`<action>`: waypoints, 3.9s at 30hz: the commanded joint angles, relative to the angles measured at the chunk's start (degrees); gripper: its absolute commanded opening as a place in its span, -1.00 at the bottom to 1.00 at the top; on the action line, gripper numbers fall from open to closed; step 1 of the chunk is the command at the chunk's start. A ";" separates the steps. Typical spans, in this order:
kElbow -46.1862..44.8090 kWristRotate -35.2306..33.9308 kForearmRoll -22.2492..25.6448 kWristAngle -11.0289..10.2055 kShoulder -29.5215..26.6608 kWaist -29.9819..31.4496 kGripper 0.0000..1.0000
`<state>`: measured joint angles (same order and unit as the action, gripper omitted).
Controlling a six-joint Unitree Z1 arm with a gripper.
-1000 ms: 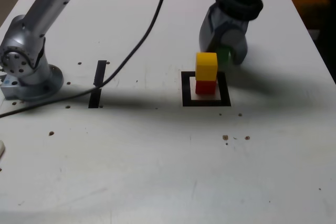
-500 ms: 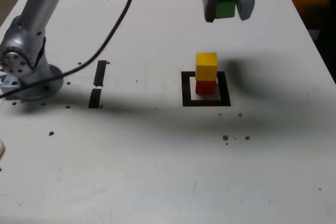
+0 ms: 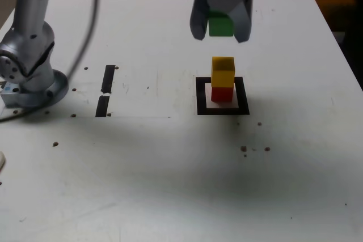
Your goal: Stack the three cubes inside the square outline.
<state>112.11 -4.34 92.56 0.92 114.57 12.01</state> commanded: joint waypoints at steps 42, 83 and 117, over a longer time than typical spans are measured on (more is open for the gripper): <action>-3.96 -7.64 -6.16 0.23 5.57 2.34 -0.79; -2.87 -7.35 -6.08 0.76 7.50 1.50 0.78; -37.62 -3.29 -3.57 -1.83 -24.28 1.39 0.99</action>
<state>85.51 -7.71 89.74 -0.88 91.30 13.34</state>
